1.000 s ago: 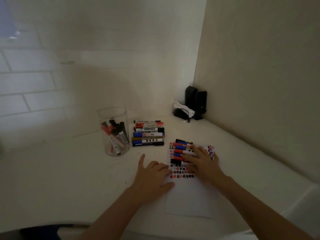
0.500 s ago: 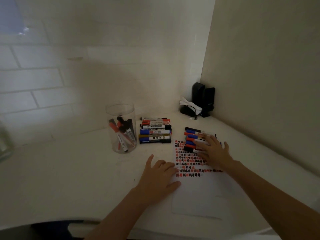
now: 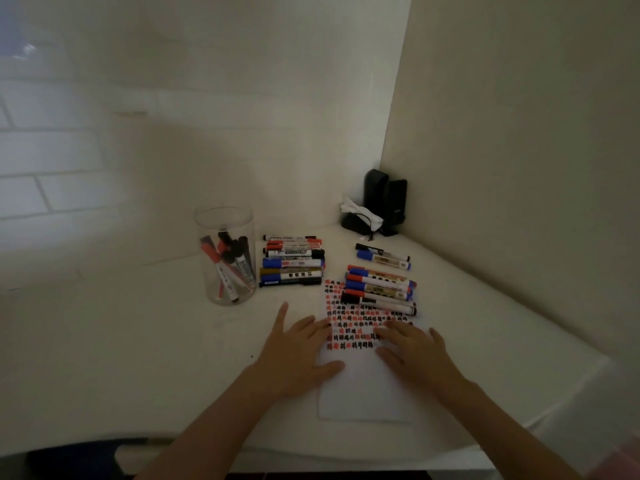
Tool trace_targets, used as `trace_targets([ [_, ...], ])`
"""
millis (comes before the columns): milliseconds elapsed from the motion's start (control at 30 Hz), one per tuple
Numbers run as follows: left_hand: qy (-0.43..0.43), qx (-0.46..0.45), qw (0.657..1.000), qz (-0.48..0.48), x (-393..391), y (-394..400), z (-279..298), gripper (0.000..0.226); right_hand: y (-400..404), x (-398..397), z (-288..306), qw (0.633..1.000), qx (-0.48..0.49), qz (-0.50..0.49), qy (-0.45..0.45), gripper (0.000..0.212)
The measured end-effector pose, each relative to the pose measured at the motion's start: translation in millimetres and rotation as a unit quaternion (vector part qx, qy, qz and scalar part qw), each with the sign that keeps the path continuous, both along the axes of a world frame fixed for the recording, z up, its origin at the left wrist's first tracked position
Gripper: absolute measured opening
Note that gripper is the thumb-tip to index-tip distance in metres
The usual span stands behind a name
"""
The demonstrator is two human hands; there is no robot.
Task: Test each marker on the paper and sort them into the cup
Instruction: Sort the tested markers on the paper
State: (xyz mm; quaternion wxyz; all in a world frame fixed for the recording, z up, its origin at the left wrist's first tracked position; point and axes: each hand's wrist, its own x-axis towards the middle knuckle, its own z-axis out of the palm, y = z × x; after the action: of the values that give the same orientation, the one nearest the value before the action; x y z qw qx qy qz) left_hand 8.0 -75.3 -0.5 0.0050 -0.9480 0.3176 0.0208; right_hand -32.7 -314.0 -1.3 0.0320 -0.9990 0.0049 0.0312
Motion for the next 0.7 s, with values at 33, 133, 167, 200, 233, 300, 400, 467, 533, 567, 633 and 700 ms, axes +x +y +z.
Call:
trace_targets([
  [33, 0.000, 0.004, 1.000, 0.004, 0, 4, 1, 0.080, 4, 2, 0, 1.000, 0.000, 0.005, 0.004, 0.049],
  [133, 0.015, -0.003, 1.000, 0.025, -1, 16, 0, 0.078, 12, 5, 2, 1.000, 0.005, 0.015, 0.008, 0.049],
  [167, 0.023, -0.008, 0.999, 0.029, -3, 17, -1, 0.078, 13, 5, 3, 1.000, 0.003, 0.016, 0.010, 0.049],
  [200, 0.033, -0.022, 0.999, 0.030, -4, 18, 0, 0.076, 12, 6, 4, 1.000, 0.000, 0.016, 0.017, 0.049],
  [233, 0.043, -0.050, 0.997, 0.032, -3, 19, 0, 0.073, 11, 8, 6, 1.000, -0.004, 0.014, 0.027, 0.049],
  [300, 0.058, -0.159, 0.984, 0.049, 2, 23, 0, 0.059, 10, 13, 12, 1.000, 0.002, 0.011, 0.029, 0.047],
  [400, 0.012, -0.271, 0.959, 0.085, 29, 35, 2, 0.039, 12, 27, 16, 0.997, 0.050, 0.017, -0.049, 0.040],
  [467, -0.024, -0.266, 0.957, 0.112, 52, 42, 6, 0.038, 17, 38, 14, 0.991, 0.090, 0.033, -0.094, 0.036],
  [533, -0.040, -0.241, 0.962, 0.119, 70, 42, 12, 0.042, 23, 48, 14, 0.987, 0.113, 0.044, -0.102, 0.035],
  [567, -0.045, -0.225, 0.966, 0.116, 77, 40, 14, 0.043, 25, 52, 15, 0.987, 0.120, 0.047, -0.100, 0.035],
  [633, -0.062, -0.188, 0.973, 0.120, 89, 34, 13, 0.046, 26, 59, 15, 0.986, 0.130, 0.050, -0.095, 0.034],
  [700, -0.093, -0.131, 0.976, 0.145, 96, 28, 9, 0.048, 23, 64, 12, 0.985, 0.136, 0.050, -0.094, 0.033],
])
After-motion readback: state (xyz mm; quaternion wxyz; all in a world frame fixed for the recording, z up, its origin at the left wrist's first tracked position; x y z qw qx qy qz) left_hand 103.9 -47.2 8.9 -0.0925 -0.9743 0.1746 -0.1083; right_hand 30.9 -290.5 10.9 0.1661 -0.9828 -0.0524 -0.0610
